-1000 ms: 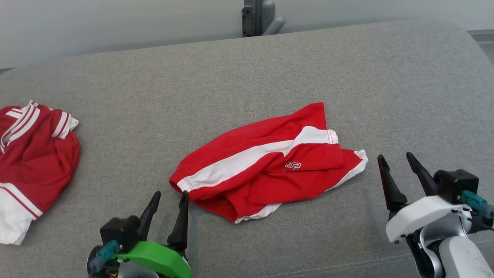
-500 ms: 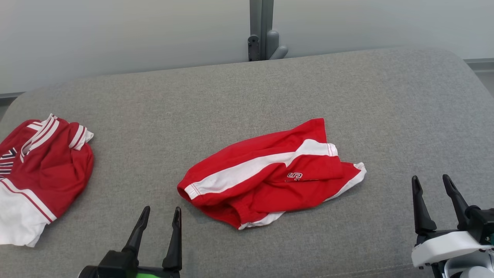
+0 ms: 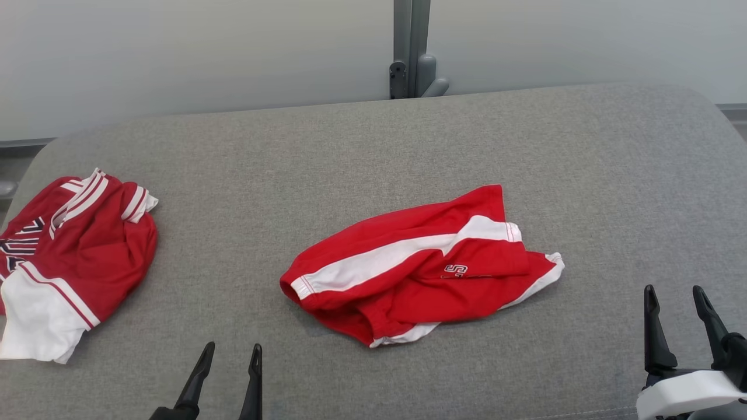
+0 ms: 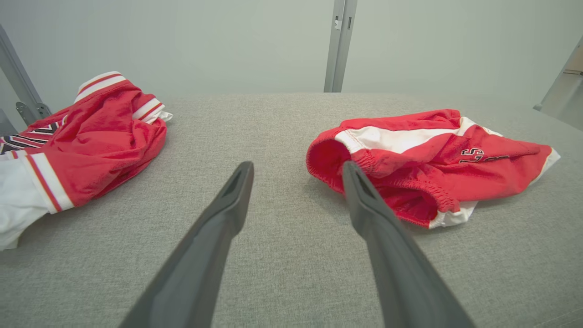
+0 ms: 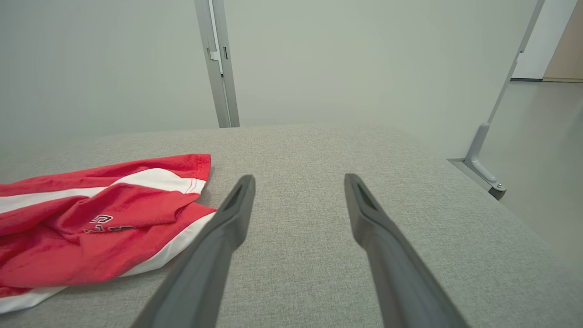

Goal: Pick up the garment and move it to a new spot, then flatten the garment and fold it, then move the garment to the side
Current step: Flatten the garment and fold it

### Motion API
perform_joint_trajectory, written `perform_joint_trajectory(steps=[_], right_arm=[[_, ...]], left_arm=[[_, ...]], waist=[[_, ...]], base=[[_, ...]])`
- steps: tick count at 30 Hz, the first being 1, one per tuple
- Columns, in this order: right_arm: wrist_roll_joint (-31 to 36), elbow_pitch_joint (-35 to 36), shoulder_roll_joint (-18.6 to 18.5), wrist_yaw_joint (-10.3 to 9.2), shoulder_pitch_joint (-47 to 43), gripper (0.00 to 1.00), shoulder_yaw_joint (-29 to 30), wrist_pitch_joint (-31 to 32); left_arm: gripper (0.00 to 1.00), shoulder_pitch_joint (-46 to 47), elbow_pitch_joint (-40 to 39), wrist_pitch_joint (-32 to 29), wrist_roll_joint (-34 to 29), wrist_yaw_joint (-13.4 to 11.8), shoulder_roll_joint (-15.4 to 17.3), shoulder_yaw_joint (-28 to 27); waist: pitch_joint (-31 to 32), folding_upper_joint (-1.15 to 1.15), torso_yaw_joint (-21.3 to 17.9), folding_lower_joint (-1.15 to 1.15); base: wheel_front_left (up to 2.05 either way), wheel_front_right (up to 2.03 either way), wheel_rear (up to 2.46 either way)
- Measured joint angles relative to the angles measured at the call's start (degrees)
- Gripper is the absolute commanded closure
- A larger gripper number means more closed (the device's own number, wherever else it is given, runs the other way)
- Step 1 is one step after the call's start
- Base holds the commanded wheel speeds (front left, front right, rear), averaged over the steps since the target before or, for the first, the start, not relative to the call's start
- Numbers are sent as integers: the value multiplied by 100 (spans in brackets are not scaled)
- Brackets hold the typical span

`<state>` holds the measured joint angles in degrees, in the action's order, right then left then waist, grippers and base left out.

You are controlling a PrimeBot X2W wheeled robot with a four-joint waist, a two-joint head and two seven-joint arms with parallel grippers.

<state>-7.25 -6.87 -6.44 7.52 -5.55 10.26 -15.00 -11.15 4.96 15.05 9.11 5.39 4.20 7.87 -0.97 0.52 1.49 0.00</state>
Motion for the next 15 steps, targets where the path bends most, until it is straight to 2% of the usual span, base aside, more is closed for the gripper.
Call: perform_joint_trajectory(steps=[10, 15], right_arm=[[62, -60, 63, 0, 45, 0, -14, 0], [100, -89, -74, 0, 183, 0, -123, 0]], left_arm=[[0, 23, 55, 0, -103, 145, -94, -146], [0, 38, 111, 1, -93, 172, -105, -34]], waist=[[-111, 0, 103, 0], [-183, 0, 84, 0]], base=[[0, 0, 0], [0, 0, 0]])
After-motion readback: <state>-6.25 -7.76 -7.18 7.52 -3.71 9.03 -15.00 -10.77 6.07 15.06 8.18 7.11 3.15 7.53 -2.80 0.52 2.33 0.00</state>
